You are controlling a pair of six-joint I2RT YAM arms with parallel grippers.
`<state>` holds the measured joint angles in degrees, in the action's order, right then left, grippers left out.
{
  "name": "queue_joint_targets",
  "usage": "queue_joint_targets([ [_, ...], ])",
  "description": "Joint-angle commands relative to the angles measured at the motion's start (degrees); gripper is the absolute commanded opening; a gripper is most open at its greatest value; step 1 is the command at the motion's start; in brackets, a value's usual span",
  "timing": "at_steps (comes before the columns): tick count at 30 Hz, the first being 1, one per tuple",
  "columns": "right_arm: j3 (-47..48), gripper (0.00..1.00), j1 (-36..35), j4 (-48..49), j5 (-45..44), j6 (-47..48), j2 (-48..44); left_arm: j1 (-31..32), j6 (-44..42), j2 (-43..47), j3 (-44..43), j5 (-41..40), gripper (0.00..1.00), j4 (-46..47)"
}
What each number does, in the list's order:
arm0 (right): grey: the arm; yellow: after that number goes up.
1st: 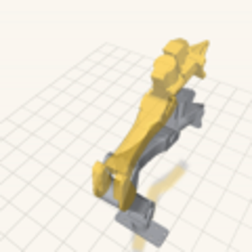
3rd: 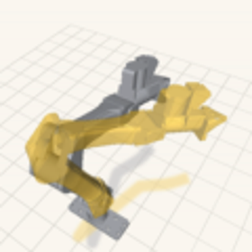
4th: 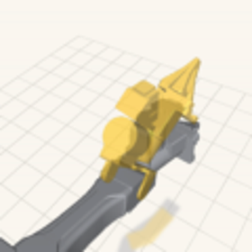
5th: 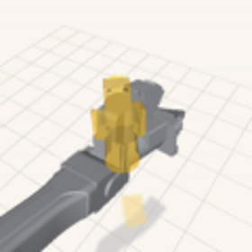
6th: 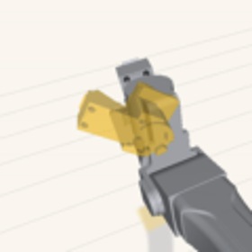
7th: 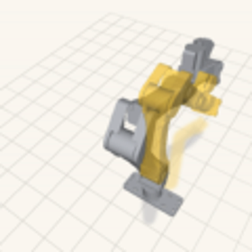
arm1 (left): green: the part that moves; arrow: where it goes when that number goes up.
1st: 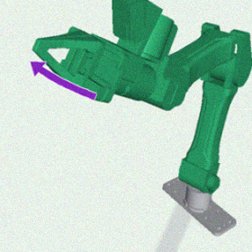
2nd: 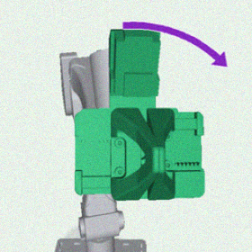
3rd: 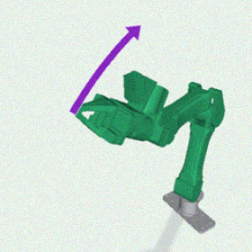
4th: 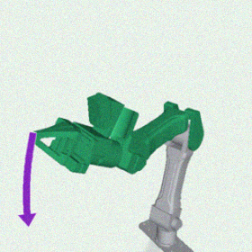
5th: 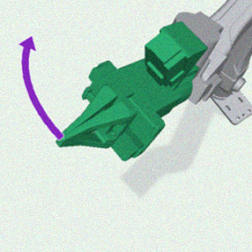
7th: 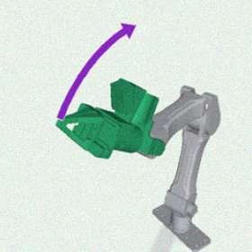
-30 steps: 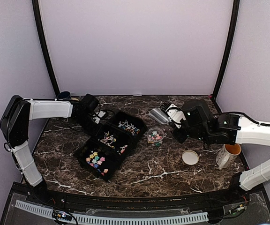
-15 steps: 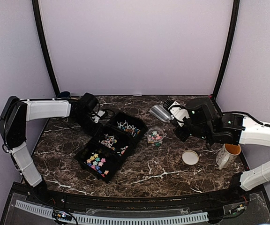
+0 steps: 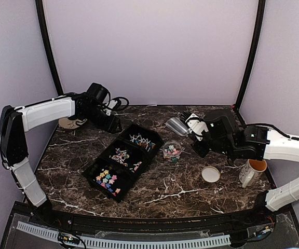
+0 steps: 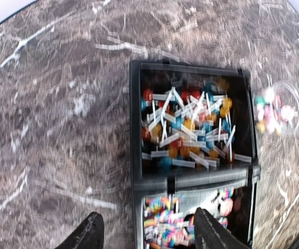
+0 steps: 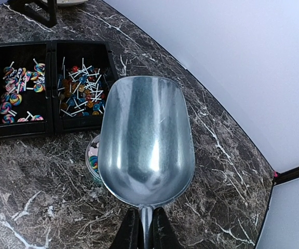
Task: Pack the candies
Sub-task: Hold the storage box at the center of the board.
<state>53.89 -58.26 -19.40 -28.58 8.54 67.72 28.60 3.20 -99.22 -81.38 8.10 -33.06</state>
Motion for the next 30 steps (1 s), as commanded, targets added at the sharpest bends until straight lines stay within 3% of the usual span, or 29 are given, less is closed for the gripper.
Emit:
queue_joint_targets([
  [1,1.8,0.00,-0.5,1.2,-0.9,-0.1,0.7,-0.5,-0.4,-5.8,-5.8,-0.4,0.65,-1.2],
  [13,0.7,0.00,-0.5,1.7,-2.1,0.5,0.1,-0.7,-1.5,-18.4,-19.4,-0.3,0.65,-4.8],
  [30,-0.2,0.00,-0.5,1.2,-1.9,0.0,-1.0,-0.7,-1.1,-24.2,-20.9,1.5,0.51,-5.4],
])
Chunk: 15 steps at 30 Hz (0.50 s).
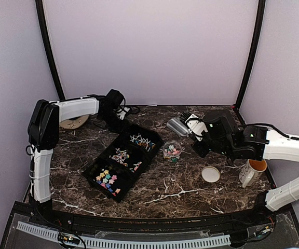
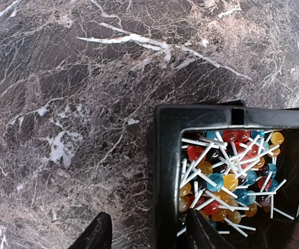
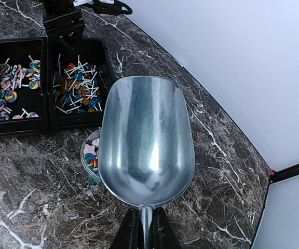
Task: Pack the candies
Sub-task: Hold the storage box at the center of the board.
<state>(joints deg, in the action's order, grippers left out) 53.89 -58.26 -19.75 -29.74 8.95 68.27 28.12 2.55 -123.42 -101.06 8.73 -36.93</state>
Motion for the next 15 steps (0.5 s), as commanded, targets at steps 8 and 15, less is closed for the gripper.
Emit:
queue_joint_targets([
  [8,-0.5,0.00,-0.5,1.4,-0.4,-0.6,-2.0,-0.2,-0.5,-0.6,-0.2,0.8,0.44,-1.6],
  [15,0.2,0.00,-0.5,0.8,0.1,-0.6,-1.1,-0.1,-0.6,-0.6,0.1,0.8,0.38,-1.5],
])
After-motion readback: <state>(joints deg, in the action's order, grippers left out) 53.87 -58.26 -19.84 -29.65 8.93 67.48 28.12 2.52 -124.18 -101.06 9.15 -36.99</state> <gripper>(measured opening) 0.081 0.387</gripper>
